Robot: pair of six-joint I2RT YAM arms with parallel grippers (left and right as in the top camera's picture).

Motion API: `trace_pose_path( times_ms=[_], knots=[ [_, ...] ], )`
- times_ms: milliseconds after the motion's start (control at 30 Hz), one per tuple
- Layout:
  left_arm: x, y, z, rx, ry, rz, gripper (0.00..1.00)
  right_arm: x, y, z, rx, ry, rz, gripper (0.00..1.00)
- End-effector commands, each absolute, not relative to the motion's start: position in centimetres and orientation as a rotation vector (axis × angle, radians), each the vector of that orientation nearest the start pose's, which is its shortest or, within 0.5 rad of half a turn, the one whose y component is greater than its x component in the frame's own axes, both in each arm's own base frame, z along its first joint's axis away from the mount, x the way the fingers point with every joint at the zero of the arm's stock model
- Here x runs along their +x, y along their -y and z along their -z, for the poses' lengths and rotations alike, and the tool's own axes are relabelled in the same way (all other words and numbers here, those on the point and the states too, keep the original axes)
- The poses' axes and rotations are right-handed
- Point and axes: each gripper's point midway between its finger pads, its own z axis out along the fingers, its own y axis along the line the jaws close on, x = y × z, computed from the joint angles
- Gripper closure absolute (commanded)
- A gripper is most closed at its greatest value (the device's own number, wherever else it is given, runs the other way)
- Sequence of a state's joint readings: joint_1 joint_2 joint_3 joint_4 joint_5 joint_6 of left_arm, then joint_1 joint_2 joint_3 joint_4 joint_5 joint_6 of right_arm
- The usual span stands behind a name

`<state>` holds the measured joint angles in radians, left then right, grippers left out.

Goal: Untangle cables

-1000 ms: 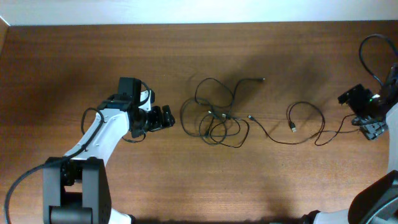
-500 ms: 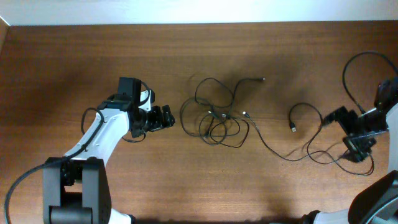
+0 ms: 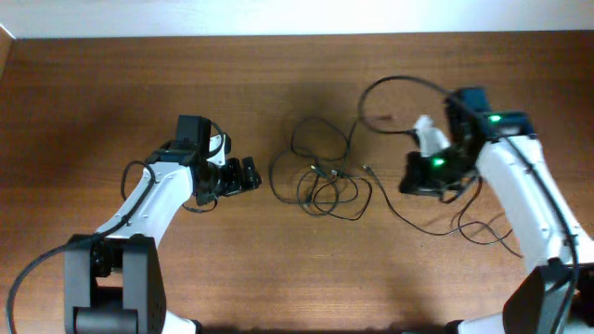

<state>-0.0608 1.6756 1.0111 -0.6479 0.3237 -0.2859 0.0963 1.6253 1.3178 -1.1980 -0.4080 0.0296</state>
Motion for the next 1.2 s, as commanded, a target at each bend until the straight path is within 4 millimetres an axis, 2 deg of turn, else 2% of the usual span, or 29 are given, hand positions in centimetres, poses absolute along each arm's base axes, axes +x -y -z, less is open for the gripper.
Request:
trace_pose_path(
  times_ms=[0, 100, 200, 333, 500, 600, 633, 667, 767, 833, 933, 967, 1033, 1100, 1167],
  knots=[
    [33.4, 7.5, -4.4, -0.240, -2.883, 0.519, 0.01, 28.5, -10.4, -10.6, -0.079, -3.100, -0.449, 0.96],
    [33.4, 7.5, -4.4, -0.240, -2.883, 0.519, 0.01, 27.8, -11.1, -8.2, -0.073, -3.109, -0.453, 0.96],
    [33.4, 7.5, -4.4, -0.240, -2.883, 0.519, 0.01, 27.1, -10.9, -5.9, -0.073, -3.111, -0.452, 0.96],
    [33.4, 7.5, -4.4, -0.240, -2.883, 0.519, 0.01, 26.2, -11.5, -3.0, -0.082, -3.085, -0.525, 0.96],
    [33.4, 7.5, -4.4, -0.240, -2.883, 0.519, 0.01, 26.2, -11.4, 0.5, -0.073, -3.116, -0.511, 0.96],
    [33.4, 7.5, -4.4, -0.240, -2.883, 0.519, 0.01, 26.6, -9.2, 4.1, 0.118, -3.186, -0.340, 0.96],
    [33.4, 7.5, -4.4, -0.240, -2.883, 0.519, 0.01, 26.6, -8.3, 4.6, 0.174, -3.201, -0.339, 0.96],
    [33.4, 7.5, -4.4, -0.240, -2.883, 0.519, 0.01, 26.9, -7.5, 4.7, 0.229, -3.198, -0.338, 0.96],
    [33.4, 7.5, -4.4, -0.240, -2.883, 0.519, 0.01, 28.8, -2.0, 4.6, 0.650, -3.102, -0.260, 0.96],
    [33.4, 7.5, -4.4, -0.240, -2.883, 0.519, 0.01, 29.9, 1.6, 4.6, 0.809, -3.011, -0.267, 0.95],
    [33.4, 7.5, -4.4, -0.240, -2.883, 0.519, 0.01, 30.2, 6.0, 4.5, 1.004, -2.901, -0.271, 0.84],
    [33.4, 7.5, -4.4, -0.240, -2.883, 0.519, 0.01, 30.1, 6.7, 4.5, 1.071, -2.875, -0.285, 0.83],
    [33.4, 7.5, -4.4, -0.240, -2.883, 0.519, 0.01, 30.0, 6.7, 4.3, 1.123, -2.852, -0.373, 0.83],
    [33.4, 7.5, -4.4, -0.240, -2.883, 0.519, 0.01, 29.6, 5.1, 4.0, 1.025, -2.902, -0.476, 0.79],
    [33.4, 7.5, -4.4, -0.240, -2.883, 0.519, 0.01, 28.4, 3.3, 4.0, 1.006, -2.980, -0.498, 0.74]
  ],
)
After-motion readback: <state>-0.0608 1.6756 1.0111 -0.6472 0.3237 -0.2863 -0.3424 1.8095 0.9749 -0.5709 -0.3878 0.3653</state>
